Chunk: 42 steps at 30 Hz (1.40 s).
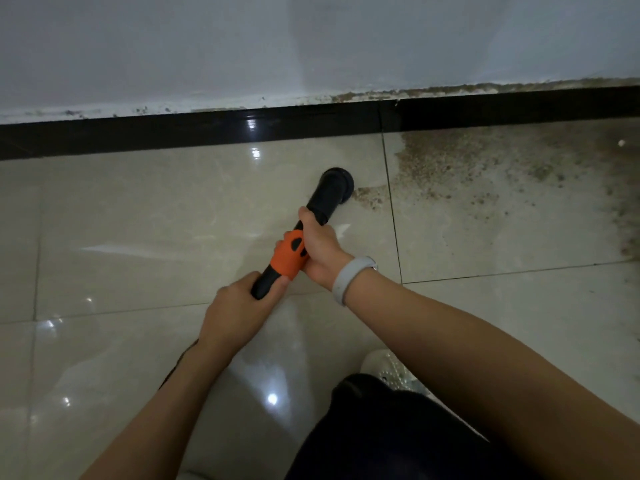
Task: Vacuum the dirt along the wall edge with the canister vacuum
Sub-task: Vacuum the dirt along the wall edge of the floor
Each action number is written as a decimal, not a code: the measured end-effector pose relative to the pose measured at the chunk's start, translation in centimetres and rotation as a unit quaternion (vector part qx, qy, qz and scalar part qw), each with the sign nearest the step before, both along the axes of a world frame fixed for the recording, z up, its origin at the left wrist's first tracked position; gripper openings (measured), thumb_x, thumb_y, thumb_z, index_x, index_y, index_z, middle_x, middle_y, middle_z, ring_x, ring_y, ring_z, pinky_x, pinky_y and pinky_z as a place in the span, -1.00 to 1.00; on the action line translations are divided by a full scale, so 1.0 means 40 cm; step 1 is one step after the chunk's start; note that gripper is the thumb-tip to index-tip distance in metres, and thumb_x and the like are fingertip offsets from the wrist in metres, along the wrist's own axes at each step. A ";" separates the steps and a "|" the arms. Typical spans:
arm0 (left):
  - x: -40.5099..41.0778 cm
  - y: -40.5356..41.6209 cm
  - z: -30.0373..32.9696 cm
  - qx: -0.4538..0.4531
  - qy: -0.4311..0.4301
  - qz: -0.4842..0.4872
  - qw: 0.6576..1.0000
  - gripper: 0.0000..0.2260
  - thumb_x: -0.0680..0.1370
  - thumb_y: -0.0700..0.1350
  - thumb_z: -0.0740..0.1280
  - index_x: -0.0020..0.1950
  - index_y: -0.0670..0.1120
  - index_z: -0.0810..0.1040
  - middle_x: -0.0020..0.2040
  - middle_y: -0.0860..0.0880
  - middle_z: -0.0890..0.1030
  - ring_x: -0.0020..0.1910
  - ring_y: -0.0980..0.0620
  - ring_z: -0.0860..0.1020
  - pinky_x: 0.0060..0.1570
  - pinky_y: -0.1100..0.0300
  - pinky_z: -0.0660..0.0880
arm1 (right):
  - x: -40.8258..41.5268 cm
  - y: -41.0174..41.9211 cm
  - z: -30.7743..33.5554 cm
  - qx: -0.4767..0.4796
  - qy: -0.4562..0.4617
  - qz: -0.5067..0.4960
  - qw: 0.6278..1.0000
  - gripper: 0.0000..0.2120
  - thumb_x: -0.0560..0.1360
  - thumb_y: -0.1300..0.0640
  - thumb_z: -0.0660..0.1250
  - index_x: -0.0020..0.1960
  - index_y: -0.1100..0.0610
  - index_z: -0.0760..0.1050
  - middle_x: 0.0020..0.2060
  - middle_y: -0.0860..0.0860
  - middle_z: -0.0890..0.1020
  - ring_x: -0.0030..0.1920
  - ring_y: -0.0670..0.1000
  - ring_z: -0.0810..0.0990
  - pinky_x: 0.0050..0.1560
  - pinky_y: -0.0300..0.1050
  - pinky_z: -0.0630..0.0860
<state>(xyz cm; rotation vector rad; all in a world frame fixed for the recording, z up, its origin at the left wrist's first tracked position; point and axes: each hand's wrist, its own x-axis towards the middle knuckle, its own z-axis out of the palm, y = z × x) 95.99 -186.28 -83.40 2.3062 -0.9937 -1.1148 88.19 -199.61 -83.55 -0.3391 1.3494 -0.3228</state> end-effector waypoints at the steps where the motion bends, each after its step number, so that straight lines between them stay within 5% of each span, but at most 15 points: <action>1: -0.006 -0.002 -0.003 0.005 0.005 -0.012 1.000 -0.59 0.45 0.29 0.27 -0.31 -0.04 0.42 -0.46 -0.07 0.53 -0.46 -0.08 0.54 -0.35 -0.01 0.51 | -0.014 0.001 -0.004 0.000 0.007 -0.008 1.000 -0.76 0.57 0.01 0.24 -0.13 0.15 0.33 -0.31 0.12 0.52 -0.28 0.11 0.53 0.07 0.15 0.55; 4: -0.029 -0.004 -0.010 0.021 0.016 -0.036 0.999 -0.61 0.41 0.33 0.28 -0.35 0.02 0.40 -0.48 0.02 0.51 -0.45 -0.02 0.54 -0.39 0.12 0.44 | -0.065 0.014 -0.014 0.002 0.023 -0.037 0.999 -0.77 0.58 0.00 0.24 -0.12 0.15 0.33 -0.24 0.14 0.51 -0.14 0.17 0.53 0.16 0.20 0.50; 12: -0.071 0.021 -0.016 0.041 0.021 -0.120 0.992 -0.63 0.41 0.29 0.29 -0.35 0.02 0.38 -0.54 0.12 0.43 -0.53 0.20 0.41 -0.49 0.27 0.18 | -0.159 0.077 -0.023 0.023 0.008 -0.138 0.990 -0.78 0.58 0.07 0.23 -0.13 0.21 0.37 -0.47 0.08 0.47 -0.51 0.02 0.51 -0.30 -0.01 0.56; 15: -0.070 0.005 -0.018 0.040 0.049 -0.099 0.993 -0.62 0.39 0.31 0.28 -0.33 0.00 0.42 -0.54 0.11 0.43 -0.54 0.17 0.39 -0.46 0.25 0.25 | -0.151 0.058 -0.026 0.017 0.020 -0.129 0.991 -0.77 0.59 0.06 0.23 -0.13 0.21 0.37 -0.45 0.09 0.49 -0.46 0.04 0.51 -0.23 0.02 0.57; 20: -0.052 -0.079 -0.010 0.029 0.021 -0.070 0.997 -0.62 0.43 0.32 0.26 -0.31 0.02 0.42 -0.45 0.02 0.53 -0.43 -0.03 0.55 -0.34 0.09 0.49 | -0.111 -0.048 -0.017 -0.008 0.018 -0.061 0.998 -0.77 0.58 0.00 0.23 -0.08 0.17 0.34 -0.27 0.13 0.50 -0.24 0.09 0.51 0.15 0.19 0.51; 29: -0.069 -0.137 0.017 0.040 0.002 -0.096 0.995 -0.59 0.45 0.28 0.27 -0.26 -0.07 0.44 -0.41 -0.08 0.55 -0.42 -0.10 0.55 -0.34 0.00 0.51 | -0.145 -0.093 -0.007 0.015 -0.041 -0.078 0.996 -0.77 0.58 0.03 0.24 -0.10 0.20 0.37 -0.32 0.13 0.52 -0.32 0.10 0.55 -0.04 0.10 0.57; 32: -0.076 -0.083 0.010 0.062 0.027 -0.106 0.992 -0.64 0.46 0.24 0.30 -0.29 -0.03 0.43 -0.46 0.00 0.52 -0.48 0.01 0.50 -0.39 0.07 0.47 | -0.178 -0.036 -0.006 0.044 -0.050 -0.087 0.994 -0.77 0.58 0.04 0.24 -0.07 0.22 0.37 -0.34 0.13 0.53 -0.40 0.06 0.57 -0.12 0.05 0.58; 37: -0.094 -0.019 0.002 0.067 0.012 -0.138 0.988 -0.67 0.46 0.21 0.32 -0.33 0.02 0.38 -0.53 0.15 0.47 -0.54 0.20 0.43 -0.51 0.37 0.26 | -0.228 0.032 0.007 0.076 -0.069 -0.089 0.991 -0.80 0.59 0.05 0.23 -0.01 0.21 0.36 -0.24 0.15 0.55 -0.25 0.12 0.61 -0.17 0.01 0.56; 42: -0.108 -0.018 0.007 0.071 0.013 -0.156 0.985 -0.66 0.47 0.22 0.31 -0.29 -0.02 0.41 -0.52 0.07 0.44 -0.55 0.18 0.40 -0.47 0.24 0.25 | -0.250 0.044 0.023 0.057 -0.065 -0.109 0.990 -0.80 0.59 0.05 0.22 0.01 0.21 0.36 -0.24 0.15 0.55 -0.23 0.13 0.61 -0.20 -0.01 0.56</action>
